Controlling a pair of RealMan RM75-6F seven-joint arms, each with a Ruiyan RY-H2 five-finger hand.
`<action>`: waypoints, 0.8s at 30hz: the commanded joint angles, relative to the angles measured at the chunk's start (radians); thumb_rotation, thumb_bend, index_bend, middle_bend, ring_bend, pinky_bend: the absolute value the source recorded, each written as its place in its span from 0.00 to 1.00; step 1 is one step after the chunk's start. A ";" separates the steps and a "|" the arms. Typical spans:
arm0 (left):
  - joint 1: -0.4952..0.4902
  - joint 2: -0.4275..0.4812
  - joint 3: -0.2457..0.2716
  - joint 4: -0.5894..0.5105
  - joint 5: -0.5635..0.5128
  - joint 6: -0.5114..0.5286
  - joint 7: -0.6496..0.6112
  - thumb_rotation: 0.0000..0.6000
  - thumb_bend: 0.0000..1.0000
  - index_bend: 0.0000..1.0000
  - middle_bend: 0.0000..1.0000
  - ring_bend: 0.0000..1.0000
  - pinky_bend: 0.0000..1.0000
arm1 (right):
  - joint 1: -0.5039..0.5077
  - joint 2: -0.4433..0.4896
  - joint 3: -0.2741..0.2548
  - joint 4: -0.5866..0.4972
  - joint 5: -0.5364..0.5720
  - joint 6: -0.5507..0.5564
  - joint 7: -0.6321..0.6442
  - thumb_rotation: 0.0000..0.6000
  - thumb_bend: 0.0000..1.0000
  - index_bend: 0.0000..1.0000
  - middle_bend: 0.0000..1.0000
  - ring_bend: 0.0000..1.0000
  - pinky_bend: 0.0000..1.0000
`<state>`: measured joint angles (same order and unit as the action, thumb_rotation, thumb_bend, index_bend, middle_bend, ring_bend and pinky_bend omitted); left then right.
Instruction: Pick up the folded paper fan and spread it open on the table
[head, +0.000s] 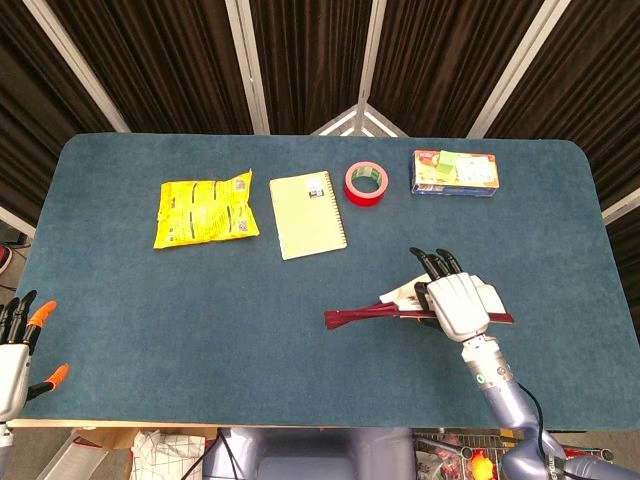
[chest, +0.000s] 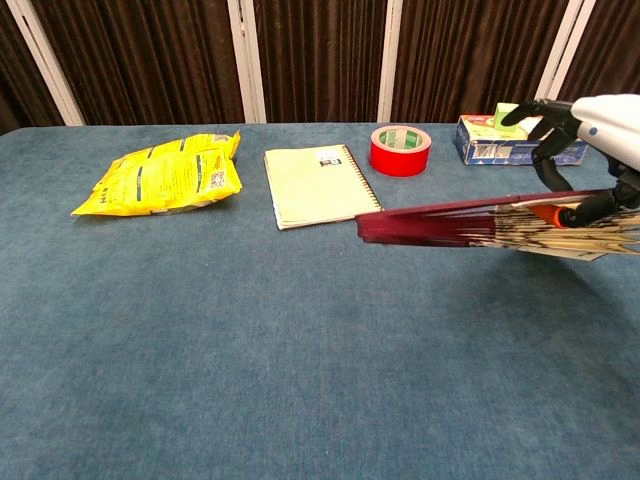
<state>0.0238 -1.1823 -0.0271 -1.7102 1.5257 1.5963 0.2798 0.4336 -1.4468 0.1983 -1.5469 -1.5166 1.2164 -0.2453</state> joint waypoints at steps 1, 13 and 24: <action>-0.002 -0.002 -0.001 0.000 -0.002 -0.003 0.003 1.00 0.23 0.17 0.00 0.00 0.05 | 0.020 0.013 0.016 -0.012 0.012 -0.014 -0.017 1.00 0.43 0.89 0.17 0.23 0.16; -0.053 -0.017 -0.005 0.038 -0.007 -0.082 -0.007 1.00 0.23 0.17 0.00 0.00 0.05 | 0.155 0.083 0.116 -0.097 0.104 -0.137 -0.047 1.00 0.43 0.90 0.17 0.23 0.16; -0.108 -0.064 -0.004 0.122 0.067 -0.104 -0.105 1.00 0.22 0.17 0.00 0.00 0.05 | 0.278 0.101 0.191 -0.164 0.214 -0.225 -0.079 1.00 0.43 0.90 0.17 0.23 0.16</action>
<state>-0.0734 -1.2343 -0.0330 -1.6055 1.5749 1.4921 0.1973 0.6996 -1.3472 0.3789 -1.7001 -1.3150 1.0002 -0.3131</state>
